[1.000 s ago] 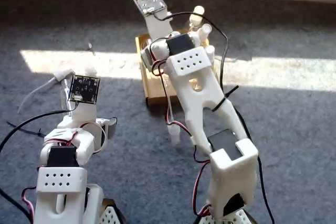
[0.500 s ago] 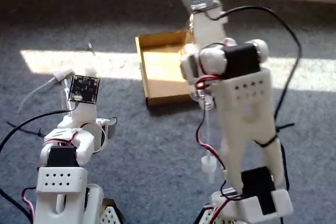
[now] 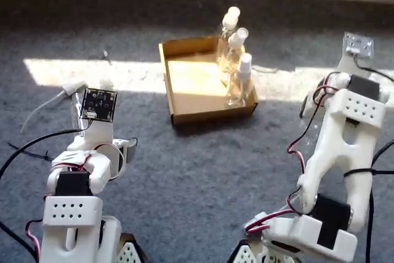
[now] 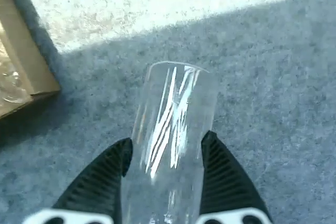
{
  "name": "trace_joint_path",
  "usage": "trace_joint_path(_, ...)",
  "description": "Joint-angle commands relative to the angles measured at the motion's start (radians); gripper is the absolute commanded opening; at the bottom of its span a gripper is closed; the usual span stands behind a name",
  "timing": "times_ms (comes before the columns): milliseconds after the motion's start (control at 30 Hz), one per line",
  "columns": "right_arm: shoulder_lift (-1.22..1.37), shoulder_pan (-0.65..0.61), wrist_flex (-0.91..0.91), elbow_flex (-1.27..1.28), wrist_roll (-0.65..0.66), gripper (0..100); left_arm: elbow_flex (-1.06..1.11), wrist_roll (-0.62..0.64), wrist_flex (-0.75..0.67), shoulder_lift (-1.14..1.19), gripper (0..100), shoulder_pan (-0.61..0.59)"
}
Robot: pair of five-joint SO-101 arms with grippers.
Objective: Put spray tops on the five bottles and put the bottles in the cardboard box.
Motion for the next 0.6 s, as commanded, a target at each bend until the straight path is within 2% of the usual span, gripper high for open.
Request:
trace_joint_path(0, 0.048, 0.039, -0.14, 0.176, -0.006, 0.5, -0.005, -0.006, -0.012, -0.01, 23, 0.012)
trace_joint_path(333, 0.193, 0.17, -0.17, 0.229, -0.003, 1.4, -0.005, -0.006, -0.015, -0.01, 23, 0.012)
trace_joint_path(400, 0.193, 0.168, -0.17, 0.188, -0.003, 5.3, -0.004, -0.006, -0.015, -0.01, 23, 0.013)
trace_joint_path(567, 0.165, 0.137, -0.145, 0.031, 0.035, 22.3, 0.01, -0.006, -0.038, -0.01, 23, 0.015)
